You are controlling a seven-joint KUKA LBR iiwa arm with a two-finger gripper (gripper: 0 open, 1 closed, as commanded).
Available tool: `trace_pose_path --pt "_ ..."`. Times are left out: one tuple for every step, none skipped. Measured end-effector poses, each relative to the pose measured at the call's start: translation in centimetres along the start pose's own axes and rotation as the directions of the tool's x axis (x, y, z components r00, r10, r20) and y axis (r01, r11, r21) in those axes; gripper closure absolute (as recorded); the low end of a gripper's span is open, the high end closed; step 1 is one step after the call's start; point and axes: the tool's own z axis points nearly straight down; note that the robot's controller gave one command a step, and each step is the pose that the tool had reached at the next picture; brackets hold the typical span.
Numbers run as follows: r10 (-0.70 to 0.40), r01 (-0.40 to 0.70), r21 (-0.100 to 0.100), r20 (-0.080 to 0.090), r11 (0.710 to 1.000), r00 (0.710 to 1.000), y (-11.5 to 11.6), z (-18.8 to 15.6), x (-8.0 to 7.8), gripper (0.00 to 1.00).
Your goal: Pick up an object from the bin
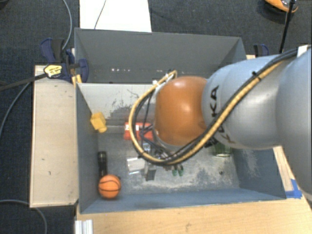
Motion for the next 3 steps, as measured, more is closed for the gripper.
trace_pose_path --pt "0.0 0.0 -0.001 0.004 1.0 1.0 0.0 -0.9 -0.1 1.0" --pt "0.001 -0.001 -0.003 0.012 1.0 1.0 0.0 0.5 -0.3 1.0" --pt "0.001 -0.001 0.0 0.001 1.0 1.0 0.0 2.3 0.0 1.0"
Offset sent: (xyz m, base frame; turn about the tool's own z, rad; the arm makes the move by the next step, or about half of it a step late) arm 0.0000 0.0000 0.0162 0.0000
